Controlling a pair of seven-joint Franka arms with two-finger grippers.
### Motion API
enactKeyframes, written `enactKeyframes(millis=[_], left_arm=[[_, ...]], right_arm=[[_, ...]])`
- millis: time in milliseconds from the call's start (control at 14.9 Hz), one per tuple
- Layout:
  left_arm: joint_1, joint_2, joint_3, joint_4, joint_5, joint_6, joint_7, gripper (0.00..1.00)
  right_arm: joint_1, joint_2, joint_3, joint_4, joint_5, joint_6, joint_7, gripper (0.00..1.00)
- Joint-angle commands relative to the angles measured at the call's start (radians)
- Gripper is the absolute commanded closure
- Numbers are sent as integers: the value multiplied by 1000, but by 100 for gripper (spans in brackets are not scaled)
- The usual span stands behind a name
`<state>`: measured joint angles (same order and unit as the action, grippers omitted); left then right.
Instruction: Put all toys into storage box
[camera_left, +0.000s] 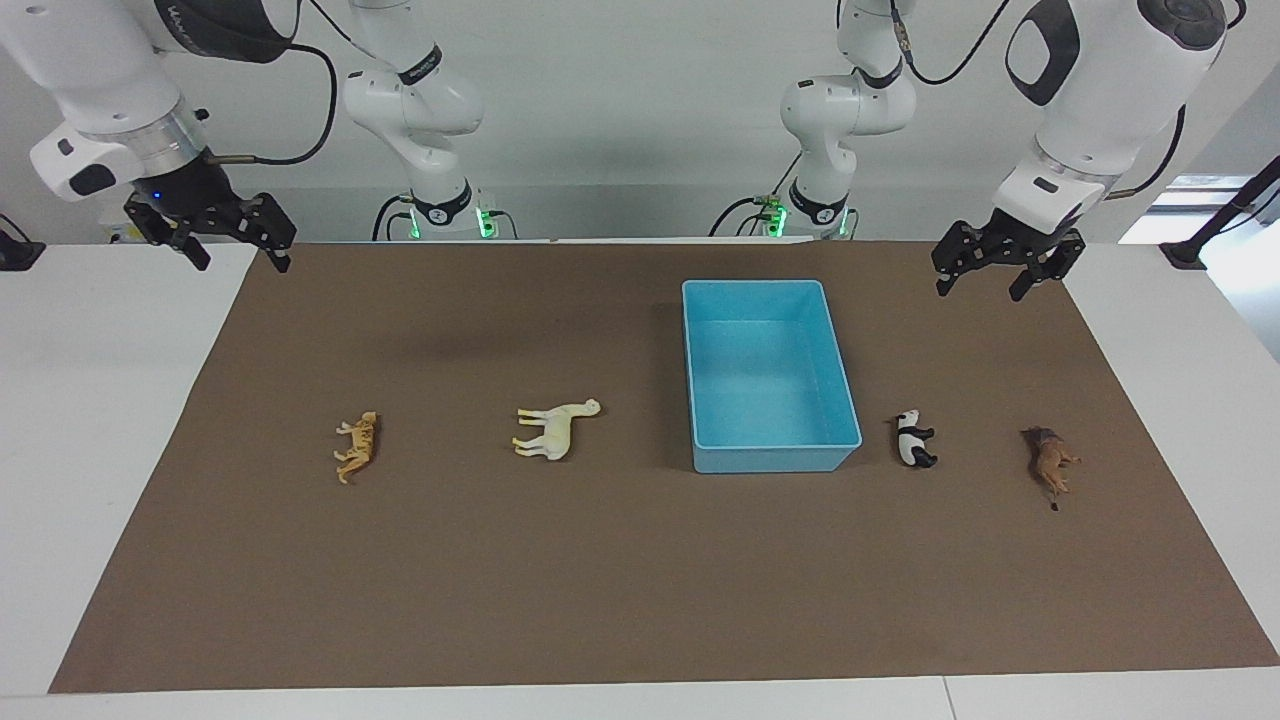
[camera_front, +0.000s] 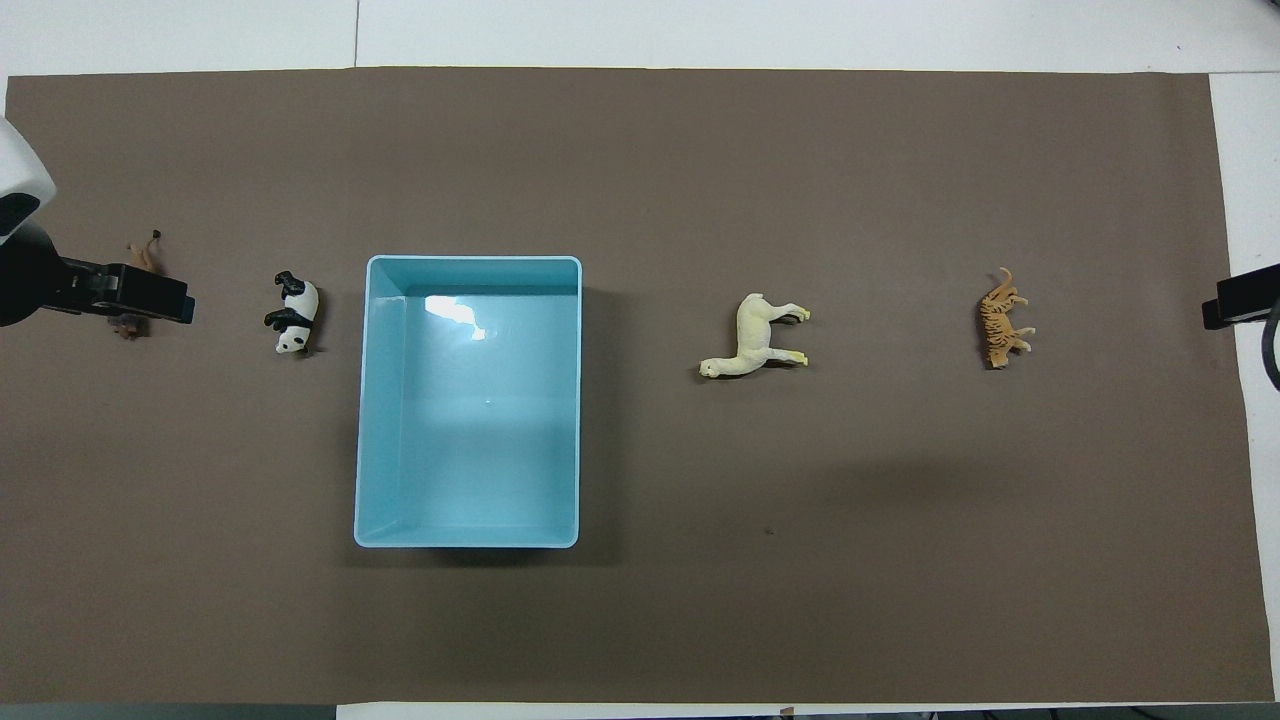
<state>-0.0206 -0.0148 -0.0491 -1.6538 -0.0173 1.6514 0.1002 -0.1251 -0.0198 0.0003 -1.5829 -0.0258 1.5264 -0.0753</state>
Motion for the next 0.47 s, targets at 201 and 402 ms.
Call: enactKeyframes(millis=[201,402], left_arm=[[-4,-20,5,-14,14,-10,4,0],[19,-28,9,-18,14,-22,3,0]], right_arm=[[-15,-17,10,-9,-11,8,-17,0],[-31,-32,-3,-8,-2,5,-18,0]])
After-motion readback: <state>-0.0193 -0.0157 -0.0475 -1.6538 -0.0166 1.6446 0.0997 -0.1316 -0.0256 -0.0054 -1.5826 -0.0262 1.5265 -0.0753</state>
